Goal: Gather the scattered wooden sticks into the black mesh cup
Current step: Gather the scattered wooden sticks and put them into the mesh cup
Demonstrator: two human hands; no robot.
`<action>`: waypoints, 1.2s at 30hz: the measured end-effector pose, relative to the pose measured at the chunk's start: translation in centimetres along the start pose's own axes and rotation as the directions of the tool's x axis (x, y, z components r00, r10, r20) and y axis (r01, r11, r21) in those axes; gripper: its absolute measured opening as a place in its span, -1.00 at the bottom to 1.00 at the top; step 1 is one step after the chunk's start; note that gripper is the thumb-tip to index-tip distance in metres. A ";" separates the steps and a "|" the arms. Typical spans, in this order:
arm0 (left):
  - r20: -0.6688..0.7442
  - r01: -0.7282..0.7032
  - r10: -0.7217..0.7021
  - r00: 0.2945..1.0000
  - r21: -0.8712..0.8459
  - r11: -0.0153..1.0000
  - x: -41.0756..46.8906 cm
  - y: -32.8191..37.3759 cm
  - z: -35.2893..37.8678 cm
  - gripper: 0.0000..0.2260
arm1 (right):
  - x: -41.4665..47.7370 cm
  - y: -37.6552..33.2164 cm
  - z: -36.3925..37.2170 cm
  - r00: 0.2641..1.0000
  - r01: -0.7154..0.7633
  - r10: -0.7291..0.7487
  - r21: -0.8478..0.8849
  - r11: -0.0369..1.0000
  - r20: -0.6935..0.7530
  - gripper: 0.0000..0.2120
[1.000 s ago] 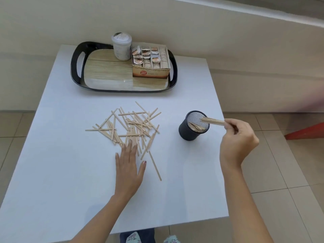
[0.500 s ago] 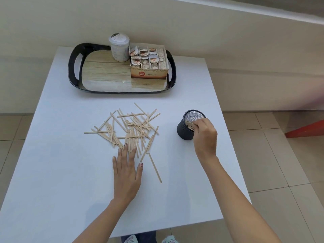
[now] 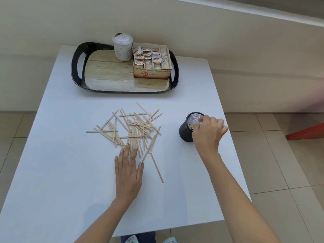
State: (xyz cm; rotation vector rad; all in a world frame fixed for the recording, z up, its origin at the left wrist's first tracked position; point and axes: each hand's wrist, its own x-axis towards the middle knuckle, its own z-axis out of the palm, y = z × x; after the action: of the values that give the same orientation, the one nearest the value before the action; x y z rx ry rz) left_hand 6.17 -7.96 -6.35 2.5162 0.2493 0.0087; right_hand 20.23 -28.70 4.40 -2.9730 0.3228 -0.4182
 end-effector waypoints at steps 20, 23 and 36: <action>-0.032 0.018 -0.020 0.999 -0.066 0.998 0.1 0.2 -0.3 -0.47 | 5.5 -3.3 0.1 0.774 0.235 0.146 -0.494 0.837 0.616 -0.72; -0.036 0.020 -0.023 0.999 -0.065 0.998 0.1 0.2 -0.3 -0.47 | 5.5 -3.3 0.1 0.778 0.253 0.129 -0.495 0.831 0.614 -0.80; -0.055 0.021 -0.026 0.998 -0.086 0.996 0.1 0.2 -0.2 -0.51 | 4.8 -3.7 -0.6 0.693 0.419 0.134 -0.547 0.725 0.708 -0.77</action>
State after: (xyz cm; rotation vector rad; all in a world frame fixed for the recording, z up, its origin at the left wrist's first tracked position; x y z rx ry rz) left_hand 6.32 -8.03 -6.05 2.4306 0.2957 0.0794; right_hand 25.29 -26.21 6.73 -3.5192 0.1321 1.1246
